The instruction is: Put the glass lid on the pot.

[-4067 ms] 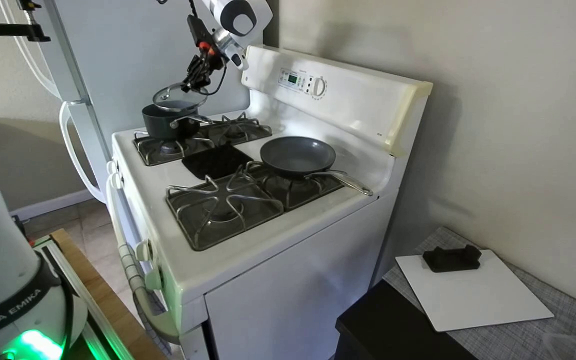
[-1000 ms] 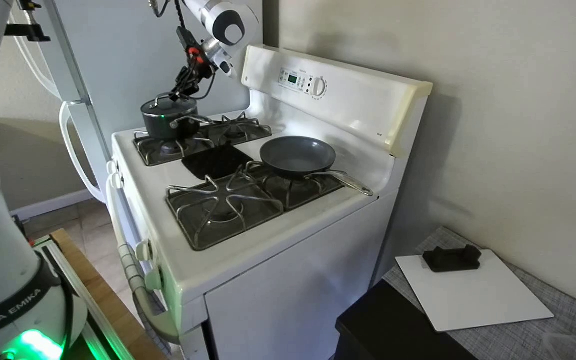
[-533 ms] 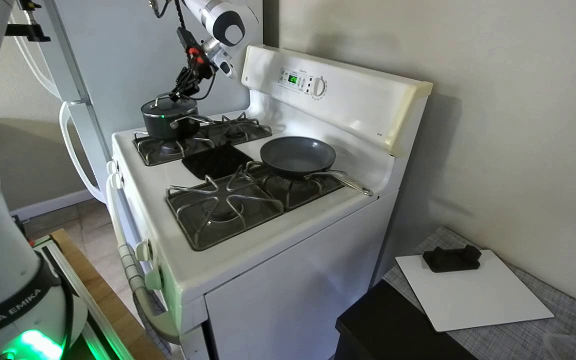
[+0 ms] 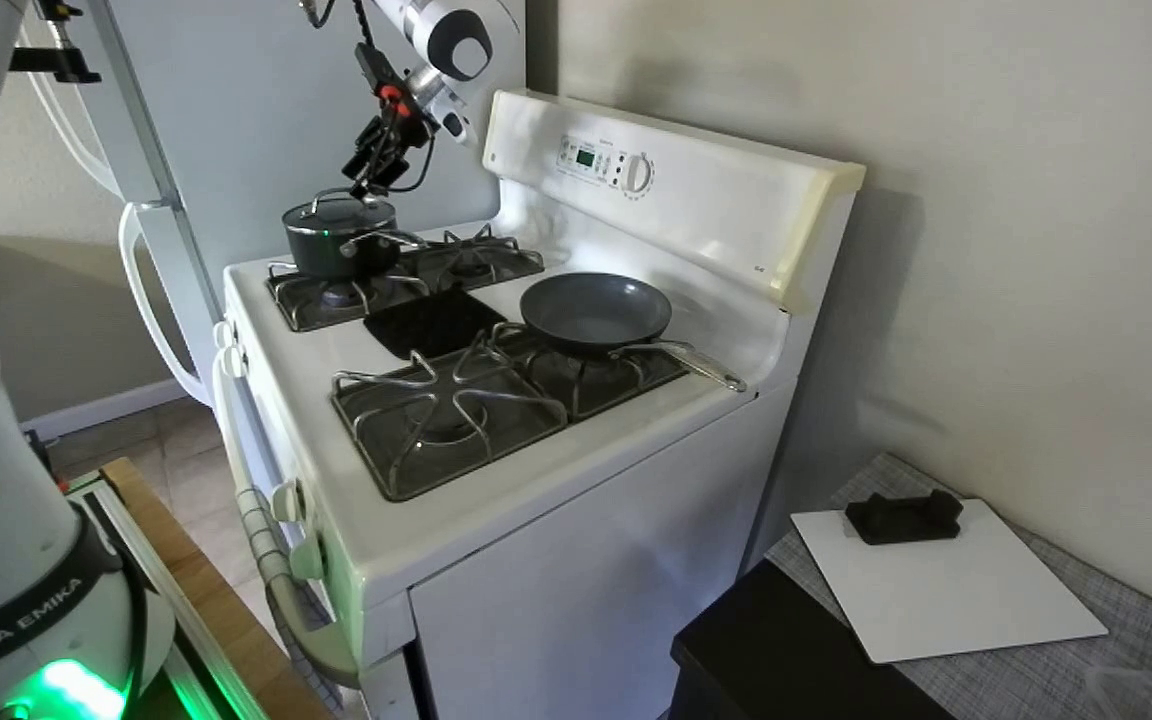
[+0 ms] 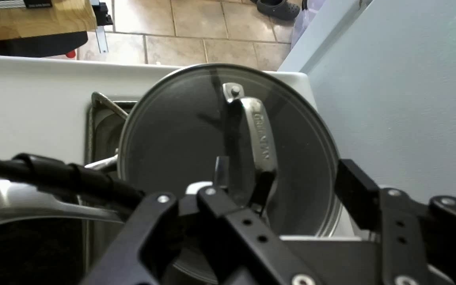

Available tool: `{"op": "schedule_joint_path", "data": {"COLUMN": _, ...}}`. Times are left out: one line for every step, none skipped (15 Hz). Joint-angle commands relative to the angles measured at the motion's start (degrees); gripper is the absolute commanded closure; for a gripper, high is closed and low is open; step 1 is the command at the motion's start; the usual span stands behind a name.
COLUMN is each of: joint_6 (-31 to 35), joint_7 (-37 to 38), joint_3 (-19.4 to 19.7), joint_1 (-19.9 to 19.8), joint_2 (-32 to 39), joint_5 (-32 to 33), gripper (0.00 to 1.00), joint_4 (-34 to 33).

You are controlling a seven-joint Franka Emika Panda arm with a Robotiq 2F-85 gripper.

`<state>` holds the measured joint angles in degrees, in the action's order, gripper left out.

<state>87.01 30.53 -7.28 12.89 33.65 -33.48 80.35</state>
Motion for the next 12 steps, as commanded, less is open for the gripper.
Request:
{"op": "schedule_joint_path", "data": {"joint_6": -1.79, "joint_7": -1.3, "joint_3": 0.23, "joint_1": 0.1, "joint_2": -2.64, "joint_5": 2.66, "gripper": 0.0, "joint_4": -0.96}}
{"op": "schedule_joint_path", "data": {"joint_6": 0.05, "joint_7": -2.53, "joint_3": 0.53, "joint_1": 0.53, "joint_2": -4.26, "joint_5": 4.48, "gripper": 0.0, "joint_4": -0.59}}
{"op": "schedule_joint_path", "data": {"joint_6": -0.47, "joint_7": -3.28, "joint_3": 0.4, "joint_1": 0.6, "joint_2": -5.46, "joint_5": 6.04, "gripper": 0.0, "joint_4": -0.53}}
{"op": "schedule_joint_path", "data": {"joint_6": 0.9, "joint_7": -4.22, "joint_3": 0.63, "joint_1": 1.1, "joint_2": -7.16, "joint_5": 8.61, "gripper": 0.0, "joint_4": 0.18}}
{"op": "schedule_joint_path", "data": {"joint_6": 1.26, "joint_7": -4.88, "joint_3": 0.58, "joint_1": 1.35, "joint_2": -8.82, "joint_5": 10.39, "gripper": 0.0, "joint_4": 0.81}}
{"op": "schedule_joint_path", "data": {"joint_6": 1.86, "joint_7": -5.4, "joint_3": 0.57, "joint_1": 1.65, "joint_2": -10.29, "joint_5": 12.38, "gripper": 0.0, "joint_4": 1.34}}
{"op": "schedule_joint_path", "data": {"joint_6": 2.86, "joint_7": -5.92, "joint_3": 0.5, "joint_1": 1.95, "joint_2": -11.85, "joint_5": 14.18, "gripper": 0.0, "joint_4": 2.05}}
{"op": "schedule_joint_path", "data": {"joint_6": 4.1, "joint_7": -6.24, "joint_3": 0.38, "joint_1": 2.34, "joint_2": -13.51, "joint_5": 15.97, "gripper": 0.0, "joint_4": 2.83}}
{"op": "schedule_joint_path", "data": {"joint_6": 6.08, "joint_7": -6.62, "joint_3": 0.26, "joint_1": 2.62, "joint_2": -14.98, "joint_5": 17.48, "gripper": 0.01, "joint_4": 3.72}}
{"op": "schedule_joint_path", "data": {"joint_6": 8.45, "joint_7": -6.54, "joint_3": 0.11, "joint_1": 2.96, "joint_2": -16.63, "joint_5": 18.76, "gripper": 0.0, "joint_4": 4.85}}
{"op": "schedule_joint_path", "data": {"joint_6": 11.23, "joint_7": -6.47, "joint_3": -0.05, "joint_1": 3.24, "joint_2": -17.98, "joint_5": 19.98, "gripper": 0.0, "joint_4": 5.98}}
{"op": "schedule_joint_path", "data": {"joint_6": 13.9, "joint_7": -6.24, "joint_3": -0.29, "joint_1": 3.39, "joint_2": -19.35, "joint_5": 20.65, "gripper": 0.0, "joint_4": 7.31}}
